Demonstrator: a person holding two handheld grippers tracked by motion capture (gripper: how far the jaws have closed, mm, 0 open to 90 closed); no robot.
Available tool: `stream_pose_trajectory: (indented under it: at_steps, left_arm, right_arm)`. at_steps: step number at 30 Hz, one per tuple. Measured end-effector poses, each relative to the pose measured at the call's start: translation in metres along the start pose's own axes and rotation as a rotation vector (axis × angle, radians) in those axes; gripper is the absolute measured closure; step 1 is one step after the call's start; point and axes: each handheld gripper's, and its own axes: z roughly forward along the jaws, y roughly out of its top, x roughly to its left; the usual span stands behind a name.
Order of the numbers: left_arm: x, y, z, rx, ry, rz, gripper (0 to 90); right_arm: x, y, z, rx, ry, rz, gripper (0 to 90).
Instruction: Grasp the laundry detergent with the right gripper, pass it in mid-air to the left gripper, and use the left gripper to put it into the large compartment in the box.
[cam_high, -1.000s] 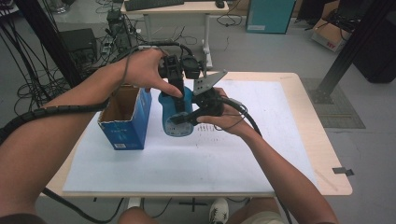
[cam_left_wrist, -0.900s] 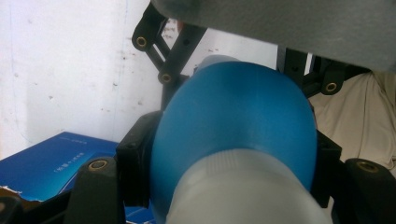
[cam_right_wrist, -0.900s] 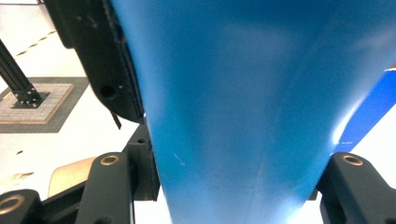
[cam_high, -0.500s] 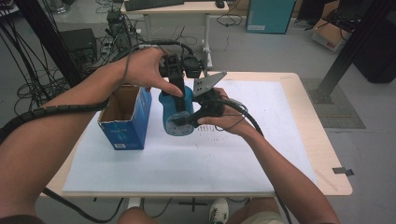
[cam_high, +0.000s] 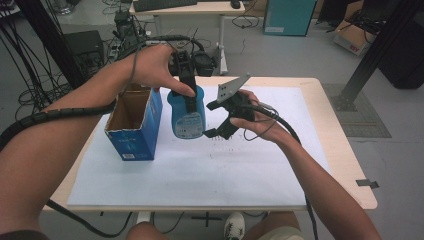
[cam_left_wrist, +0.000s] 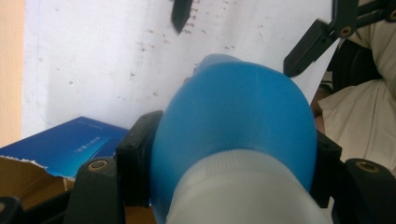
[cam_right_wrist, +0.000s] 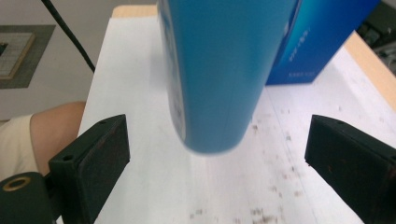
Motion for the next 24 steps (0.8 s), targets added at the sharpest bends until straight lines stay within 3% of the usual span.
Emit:
stream_pose_trajectory:
  at_steps: [6, 8, 10, 11, 14, 24]
  left_arm:
    - [0.005, -0.002, -0.009, -0.009, 0.001, -0.06, 36.0]
    - [0.009, -0.003, -0.012, 0.0, -0.011, -0.087, 36.0]
    - [0.011, -0.005, -0.016, -0.023, -0.012, -0.155, 36.0]
    - [0.011, -0.005, -0.016, -0.023, -0.012, -0.155, 36.0]
    - [0.017, -0.01, -0.024, -0.016, 0.001, -0.197, 36.0]
    - [0.032, -0.025, -0.056, -0.01, 0.055, -0.306, 36.0]
  right_arm:
    - [-0.006, -0.008, -0.016, 0.054, -0.017, -0.012, 6.4]
    - [-0.01, -0.01, -0.027, 0.09, -0.051, 0.019, 6.4]
    - [-0.011, -0.011, -0.034, 0.102, -0.086, 0.02, 6.3]
    - [-0.011, -0.011, -0.034, 0.102, -0.086, 0.02, 6.3]
    - [-0.015, -0.016, -0.05, 0.089, -0.133, 0.042, 6.3]
    - [-0.017, -0.025, -0.074, 0.168, -0.158, 0.093, 7.4]
